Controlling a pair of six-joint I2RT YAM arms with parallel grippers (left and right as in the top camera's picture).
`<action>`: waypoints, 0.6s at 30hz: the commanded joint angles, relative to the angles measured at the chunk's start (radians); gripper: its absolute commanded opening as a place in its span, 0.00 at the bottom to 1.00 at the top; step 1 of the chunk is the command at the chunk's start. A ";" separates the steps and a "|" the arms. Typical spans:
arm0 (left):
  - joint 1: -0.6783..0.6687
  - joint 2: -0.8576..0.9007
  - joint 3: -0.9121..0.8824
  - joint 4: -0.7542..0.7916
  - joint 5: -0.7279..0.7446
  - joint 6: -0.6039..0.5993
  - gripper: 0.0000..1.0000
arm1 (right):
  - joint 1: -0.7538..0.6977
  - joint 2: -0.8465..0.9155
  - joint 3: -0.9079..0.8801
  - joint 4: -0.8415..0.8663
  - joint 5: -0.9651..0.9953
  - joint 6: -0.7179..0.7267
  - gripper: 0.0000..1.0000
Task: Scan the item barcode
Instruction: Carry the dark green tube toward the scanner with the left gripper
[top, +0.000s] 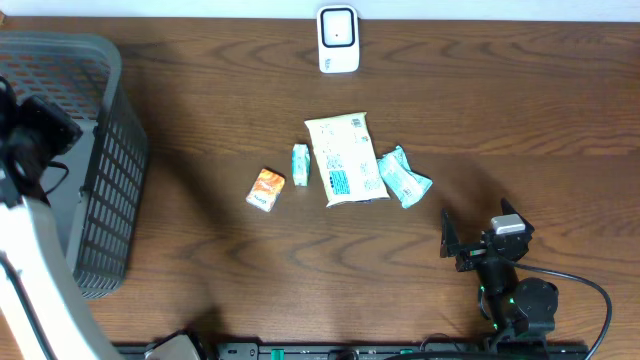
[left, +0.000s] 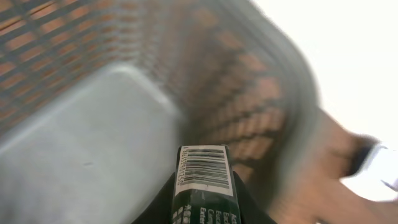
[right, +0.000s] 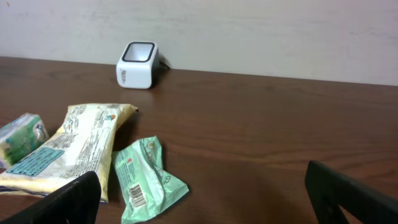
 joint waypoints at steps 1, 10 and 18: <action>-0.065 -0.077 0.017 -0.005 0.163 -0.016 0.11 | 0.006 -0.004 -0.003 -0.001 0.004 -0.012 0.99; -0.320 -0.090 0.013 -0.004 0.332 -0.059 0.11 | 0.006 -0.004 -0.003 -0.001 0.004 -0.012 0.99; -0.461 0.002 0.012 0.019 0.628 -0.151 0.11 | 0.006 -0.004 -0.003 -0.001 0.004 -0.012 0.99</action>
